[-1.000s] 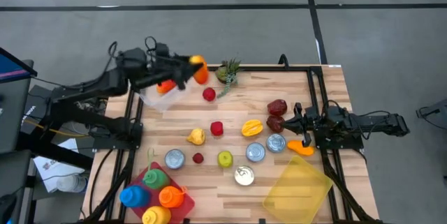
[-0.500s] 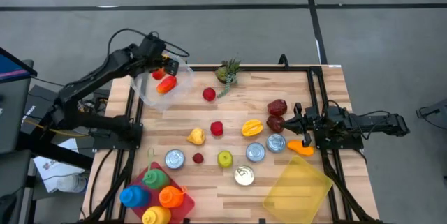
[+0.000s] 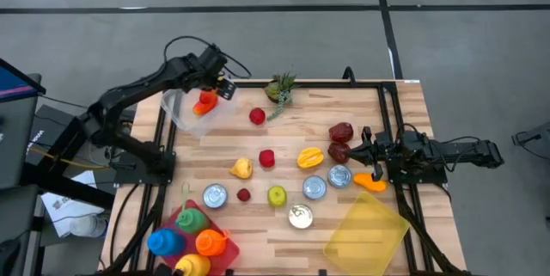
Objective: Pick & Place Food Item
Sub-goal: Put the orange red mango into the transparent bin, then put the yellow pear into the transparent bin
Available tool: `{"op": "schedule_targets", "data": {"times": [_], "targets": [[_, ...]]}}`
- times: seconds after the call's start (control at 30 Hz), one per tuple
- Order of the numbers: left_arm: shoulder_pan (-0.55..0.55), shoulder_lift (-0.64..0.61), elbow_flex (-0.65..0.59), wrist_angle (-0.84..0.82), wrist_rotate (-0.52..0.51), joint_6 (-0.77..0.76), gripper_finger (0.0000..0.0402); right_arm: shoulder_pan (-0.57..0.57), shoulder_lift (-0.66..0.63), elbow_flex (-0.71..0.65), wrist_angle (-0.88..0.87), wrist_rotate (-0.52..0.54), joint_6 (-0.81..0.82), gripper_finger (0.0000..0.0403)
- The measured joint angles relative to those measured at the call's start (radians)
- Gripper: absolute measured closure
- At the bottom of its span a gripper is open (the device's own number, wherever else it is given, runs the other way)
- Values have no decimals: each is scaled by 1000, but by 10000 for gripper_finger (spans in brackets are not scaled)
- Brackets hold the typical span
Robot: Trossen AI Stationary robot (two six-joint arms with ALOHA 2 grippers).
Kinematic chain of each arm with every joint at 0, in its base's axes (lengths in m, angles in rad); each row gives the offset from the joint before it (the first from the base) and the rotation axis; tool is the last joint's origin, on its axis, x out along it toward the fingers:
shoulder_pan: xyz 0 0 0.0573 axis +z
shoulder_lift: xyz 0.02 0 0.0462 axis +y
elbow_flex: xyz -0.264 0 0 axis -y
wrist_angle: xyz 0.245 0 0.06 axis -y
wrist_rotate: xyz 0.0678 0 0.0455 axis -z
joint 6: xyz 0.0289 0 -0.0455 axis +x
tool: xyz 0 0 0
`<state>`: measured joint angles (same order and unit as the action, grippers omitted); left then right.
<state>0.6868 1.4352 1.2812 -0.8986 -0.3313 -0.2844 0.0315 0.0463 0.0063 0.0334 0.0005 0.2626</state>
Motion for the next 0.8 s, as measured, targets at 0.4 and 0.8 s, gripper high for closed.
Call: {"op": "schedule_targets", "data": {"times": [0.4,0.8], "targets": [[5,8,0,10,56,-6,95,0,0,0,0,0,0,403],[-280,-143,2,324,392,-67,107,0,0,0,0,0,0,403]]}}
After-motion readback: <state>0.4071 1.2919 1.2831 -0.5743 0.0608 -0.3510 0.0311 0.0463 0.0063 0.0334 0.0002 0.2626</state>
